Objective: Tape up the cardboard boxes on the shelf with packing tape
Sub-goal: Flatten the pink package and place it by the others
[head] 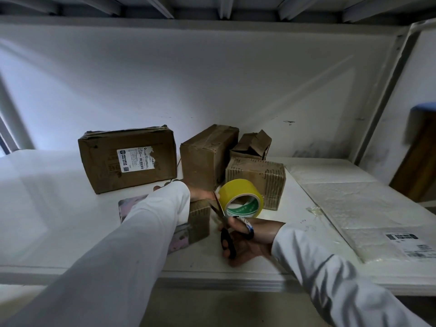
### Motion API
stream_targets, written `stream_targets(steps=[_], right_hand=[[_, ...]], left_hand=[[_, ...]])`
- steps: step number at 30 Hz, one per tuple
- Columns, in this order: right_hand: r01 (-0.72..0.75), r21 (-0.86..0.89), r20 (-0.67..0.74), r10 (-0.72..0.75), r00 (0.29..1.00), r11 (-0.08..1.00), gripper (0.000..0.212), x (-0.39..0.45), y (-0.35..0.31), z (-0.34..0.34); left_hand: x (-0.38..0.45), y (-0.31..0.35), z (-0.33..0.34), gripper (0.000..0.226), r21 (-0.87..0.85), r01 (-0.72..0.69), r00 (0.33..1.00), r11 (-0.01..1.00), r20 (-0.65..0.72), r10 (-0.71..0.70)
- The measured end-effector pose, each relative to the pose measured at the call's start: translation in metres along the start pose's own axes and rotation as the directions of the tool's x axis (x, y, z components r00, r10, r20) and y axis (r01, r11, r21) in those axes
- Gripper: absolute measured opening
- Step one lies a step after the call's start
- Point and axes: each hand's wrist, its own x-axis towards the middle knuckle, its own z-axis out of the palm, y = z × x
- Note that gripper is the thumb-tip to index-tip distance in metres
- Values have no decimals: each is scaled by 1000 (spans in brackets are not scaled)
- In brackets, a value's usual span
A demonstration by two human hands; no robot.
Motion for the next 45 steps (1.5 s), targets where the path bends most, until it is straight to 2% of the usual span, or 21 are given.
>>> stream_targets(steps=[2, 3, 5, 8, 10, 12, 15, 17, 23, 28, 33, 39, 45], right_hand=[[11, 55, -41, -9, 999, 998, 80, 2, -1, 8], [18, 66, -60, -14, 998, 998, 63, 2, -3, 12], [28, 64, -115, -20, 993, 998, 36, 3, -3, 18], [28, 67, -170, -16, 985, 997, 29, 4, -3, 24], [35, 71, -190, -21, 982, 997, 28, 2, -4, 27], [48, 84, -207, -30, 978, 995, 27, -1, -5, 29], [60, 106, -217, -36, 975, 993, 27, -3, -6, 30], [59, 123, -228, -29, 973, 991, 25, -2, -6, 32], [70, 167, -265, -24, 964, 984, 28, 3, -5, 36], [-23, 160, -197, 54, 979, 987, 35, -4, -14, 36], [-112, 24, -85, 113, 990, 993, 65, -9, -32, 40], [-179, -199, -151, 150, 977, 963, 68, -12, -53, 37], [-142, -212, -143, 114, 983, 967, 72, -11, -55, 28]], left_hand=[[2, -1, 2, 53, 24, 14, 1000, 1000, 1, -14], [6, -4, 3, 58, 26, 40, 999, 999, -6, -40], [24, -15, 8, 90, 12, 119, 991, 993, -69, -118], [109, -51, 27, 134, 21, 211, 965, 977, -165, -205], [99, -46, 24, 144, 67, 229, 965, 971, -146, -218], [61, -29, 16, 127, 93, 264, 955, 960, -163, -247], [42, -22, 13, 79, 92, 327, 927, 941, -226, -300], [46, -24, 15, 66, 73, 329, 918, 941, -256, -301], [41, -22, 18, 66, 97, 355, 900, 930, -303, -312], [36, -20, 17, 61, 106, 343, 910, 933, -285, -302], [36, -20, 17, 59, 97, 340, 907, 935, -296, -299], [36, -21, 18, 58, 70, 335, 905, 940, -301, -300], [36, -22, 19, 55, 57, 321, 907, 945, -306, -290]])
